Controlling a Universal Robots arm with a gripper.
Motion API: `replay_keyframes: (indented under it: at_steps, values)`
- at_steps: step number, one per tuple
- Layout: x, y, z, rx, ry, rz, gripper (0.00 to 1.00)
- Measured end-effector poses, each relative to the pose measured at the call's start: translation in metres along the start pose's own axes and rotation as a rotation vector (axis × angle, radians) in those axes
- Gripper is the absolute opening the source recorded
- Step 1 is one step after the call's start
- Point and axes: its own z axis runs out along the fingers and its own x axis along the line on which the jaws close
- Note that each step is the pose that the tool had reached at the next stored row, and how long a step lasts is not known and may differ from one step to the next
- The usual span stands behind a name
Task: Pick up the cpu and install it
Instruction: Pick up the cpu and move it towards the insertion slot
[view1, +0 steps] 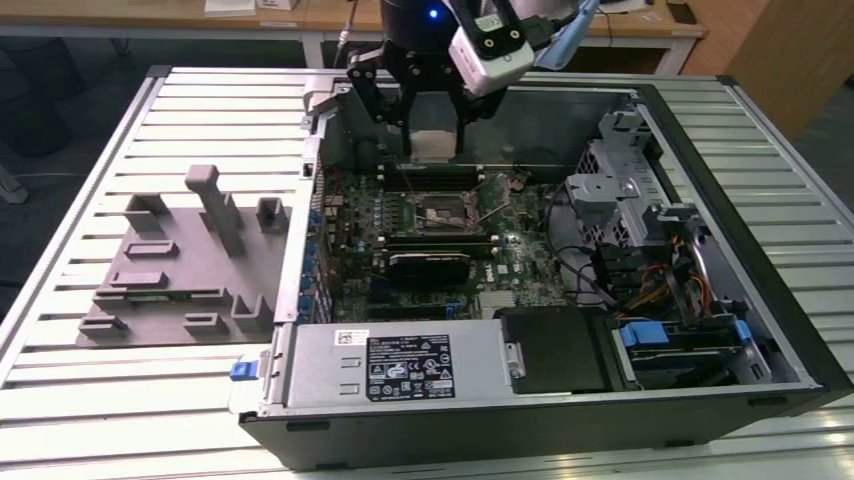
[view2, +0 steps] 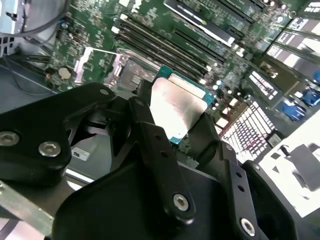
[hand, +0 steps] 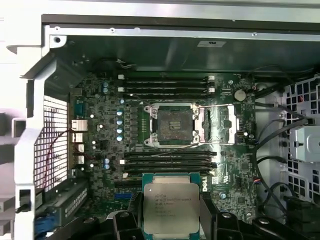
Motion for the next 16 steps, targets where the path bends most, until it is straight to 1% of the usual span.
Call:
replay_keyframes:
  at_steps: [7,16]
  values:
    - [-0.0145,0.0005,0.0011,0.0000,0.0000,0.000,0.54]
    - [-0.0311,0.0011,0.0023,0.0000,0.0000,0.000,0.54]
